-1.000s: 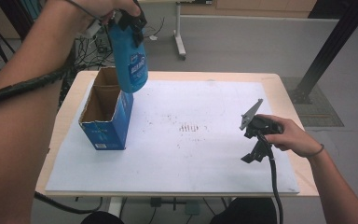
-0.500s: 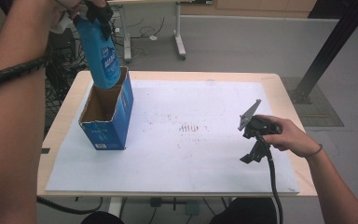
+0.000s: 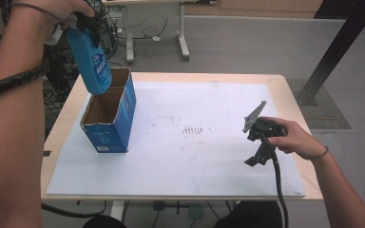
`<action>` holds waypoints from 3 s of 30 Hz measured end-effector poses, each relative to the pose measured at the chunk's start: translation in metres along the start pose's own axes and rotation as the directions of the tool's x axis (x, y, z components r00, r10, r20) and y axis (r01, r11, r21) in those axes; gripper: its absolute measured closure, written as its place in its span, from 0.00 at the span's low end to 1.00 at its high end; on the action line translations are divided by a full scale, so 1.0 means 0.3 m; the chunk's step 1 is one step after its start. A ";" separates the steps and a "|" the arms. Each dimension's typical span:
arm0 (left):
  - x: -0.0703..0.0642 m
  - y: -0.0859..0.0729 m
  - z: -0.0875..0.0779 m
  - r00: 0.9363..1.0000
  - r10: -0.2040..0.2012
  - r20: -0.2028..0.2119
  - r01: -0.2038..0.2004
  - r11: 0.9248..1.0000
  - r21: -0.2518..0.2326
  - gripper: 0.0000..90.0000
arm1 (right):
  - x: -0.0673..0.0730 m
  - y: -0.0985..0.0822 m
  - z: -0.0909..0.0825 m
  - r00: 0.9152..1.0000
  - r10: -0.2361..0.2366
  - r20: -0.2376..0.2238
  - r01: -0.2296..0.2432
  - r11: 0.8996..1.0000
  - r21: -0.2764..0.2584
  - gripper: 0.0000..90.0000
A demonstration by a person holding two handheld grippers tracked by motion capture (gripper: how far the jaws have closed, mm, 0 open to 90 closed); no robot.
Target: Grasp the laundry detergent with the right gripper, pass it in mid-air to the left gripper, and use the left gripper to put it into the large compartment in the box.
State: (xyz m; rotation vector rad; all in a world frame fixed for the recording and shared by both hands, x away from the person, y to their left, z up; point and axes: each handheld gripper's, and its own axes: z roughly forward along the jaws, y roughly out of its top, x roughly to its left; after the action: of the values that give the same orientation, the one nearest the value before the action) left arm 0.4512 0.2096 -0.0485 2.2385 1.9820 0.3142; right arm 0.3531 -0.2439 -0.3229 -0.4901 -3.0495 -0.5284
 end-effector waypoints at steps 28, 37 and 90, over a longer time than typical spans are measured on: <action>0.031 -0.044 0.267 0.999 -0.044 -0.003 0.044 0.999 0.017 0.42 | 0.000 -0.004 0.024 1.000 0.000 -0.026 0.000 1.000 -0.014 0.05; 0.027 -0.059 0.351 0.999 -0.047 0.006 0.047 0.998 0.045 0.42 | -0.002 -0.004 0.027 1.000 0.004 -0.031 -0.004 1.000 -0.016 0.05; 0.007 -0.150 0.718 0.997 -0.074 0.008 0.073 0.995 0.062 0.42 | 0.007 0.005 0.051 0.999 0.006 -0.043 -0.006 1.000 -0.006 0.05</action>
State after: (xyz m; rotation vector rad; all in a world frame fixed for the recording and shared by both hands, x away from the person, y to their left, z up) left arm 0.4605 0.2254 -0.2679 2.1914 2.0903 0.2362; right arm 0.3524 -0.2369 -0.3367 -0.4814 -3.0053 -0.5412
